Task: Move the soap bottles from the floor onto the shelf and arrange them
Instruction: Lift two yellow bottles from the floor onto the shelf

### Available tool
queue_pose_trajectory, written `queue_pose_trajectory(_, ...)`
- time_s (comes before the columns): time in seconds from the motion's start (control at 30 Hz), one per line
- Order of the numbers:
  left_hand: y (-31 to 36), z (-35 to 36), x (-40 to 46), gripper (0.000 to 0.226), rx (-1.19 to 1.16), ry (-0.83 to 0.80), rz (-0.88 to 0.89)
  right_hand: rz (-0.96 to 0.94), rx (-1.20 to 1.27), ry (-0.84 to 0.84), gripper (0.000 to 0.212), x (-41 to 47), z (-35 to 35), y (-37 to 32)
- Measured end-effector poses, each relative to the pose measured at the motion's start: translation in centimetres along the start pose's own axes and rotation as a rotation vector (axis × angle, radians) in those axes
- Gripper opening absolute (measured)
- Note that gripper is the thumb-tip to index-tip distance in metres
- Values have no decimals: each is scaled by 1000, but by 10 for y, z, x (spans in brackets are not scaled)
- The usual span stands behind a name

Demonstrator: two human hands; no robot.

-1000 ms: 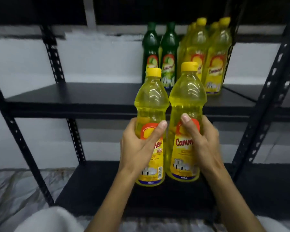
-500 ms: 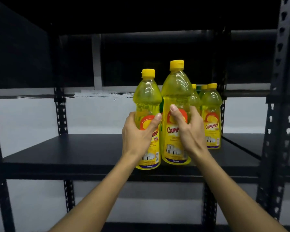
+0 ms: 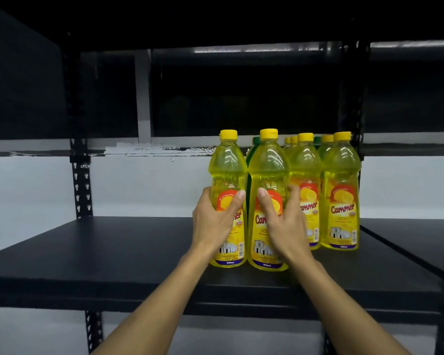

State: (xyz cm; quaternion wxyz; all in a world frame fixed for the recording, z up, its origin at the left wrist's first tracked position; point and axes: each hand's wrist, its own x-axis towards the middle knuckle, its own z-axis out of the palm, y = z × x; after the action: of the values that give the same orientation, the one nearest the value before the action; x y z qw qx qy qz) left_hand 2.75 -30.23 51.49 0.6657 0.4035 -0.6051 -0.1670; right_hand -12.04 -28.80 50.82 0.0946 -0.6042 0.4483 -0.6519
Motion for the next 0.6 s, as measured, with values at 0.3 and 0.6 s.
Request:
queue_pose_trajectory(0.3,-33,13,36,65,141,-62,-32,-166,-304,33,76,33,22,28)
queue_pose_trajectory(0.6,-46,15,47,78,136,-159,-92,-108,-318,-9,79,43,42,36)
